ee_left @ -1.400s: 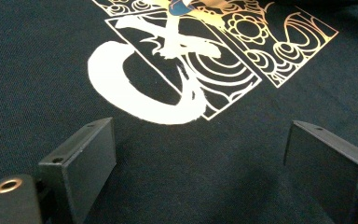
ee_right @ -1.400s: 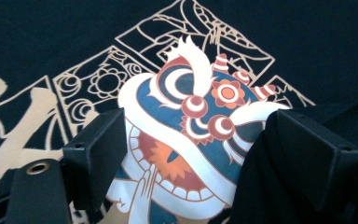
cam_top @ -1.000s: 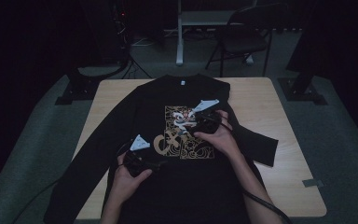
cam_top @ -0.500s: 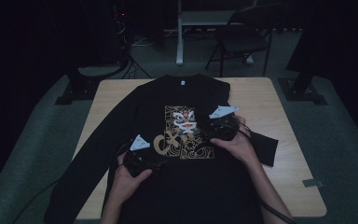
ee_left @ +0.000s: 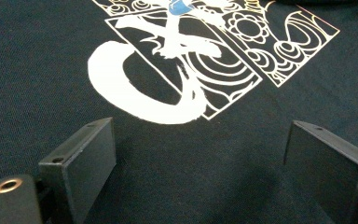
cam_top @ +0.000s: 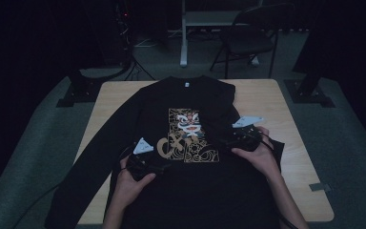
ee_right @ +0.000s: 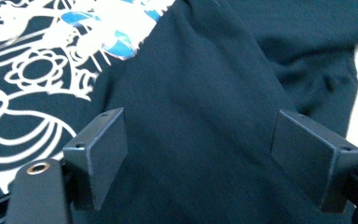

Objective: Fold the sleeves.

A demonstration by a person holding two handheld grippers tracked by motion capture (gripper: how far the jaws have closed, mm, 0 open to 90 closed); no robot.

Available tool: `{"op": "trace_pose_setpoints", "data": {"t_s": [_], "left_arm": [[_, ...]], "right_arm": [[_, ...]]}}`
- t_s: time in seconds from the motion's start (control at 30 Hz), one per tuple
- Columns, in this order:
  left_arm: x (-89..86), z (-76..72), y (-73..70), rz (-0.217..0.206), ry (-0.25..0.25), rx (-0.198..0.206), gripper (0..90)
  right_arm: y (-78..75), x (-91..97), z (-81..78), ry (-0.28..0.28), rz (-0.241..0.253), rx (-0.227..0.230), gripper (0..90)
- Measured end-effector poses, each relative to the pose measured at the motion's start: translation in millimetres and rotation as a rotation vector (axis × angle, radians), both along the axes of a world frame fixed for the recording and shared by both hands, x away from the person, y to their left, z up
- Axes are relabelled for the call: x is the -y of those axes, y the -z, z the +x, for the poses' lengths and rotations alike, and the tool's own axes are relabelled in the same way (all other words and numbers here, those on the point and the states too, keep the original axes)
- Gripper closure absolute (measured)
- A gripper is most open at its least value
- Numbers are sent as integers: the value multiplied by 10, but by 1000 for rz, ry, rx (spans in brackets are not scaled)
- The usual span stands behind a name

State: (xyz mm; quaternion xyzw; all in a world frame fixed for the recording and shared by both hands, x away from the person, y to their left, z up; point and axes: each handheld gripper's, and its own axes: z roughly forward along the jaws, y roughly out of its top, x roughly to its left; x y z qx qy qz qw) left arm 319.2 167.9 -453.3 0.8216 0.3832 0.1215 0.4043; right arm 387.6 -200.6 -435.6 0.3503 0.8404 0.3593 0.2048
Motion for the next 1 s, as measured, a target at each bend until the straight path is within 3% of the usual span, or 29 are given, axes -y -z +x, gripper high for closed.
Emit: {"op": "trace_pose_setpoints", "data": {"t_s": [0.37,0.73,1.0], "left_arm": [[6,-2,1,4,1,3,102],[10,-5,0,9,0,4,103],[12,-6,0,12,0,5,102]], "right_arm": [[113,333,-116,66,31,-25,186],[136,629,-183,128,25,-39,187],[168,834,-217,204,79,-58,186]]}}
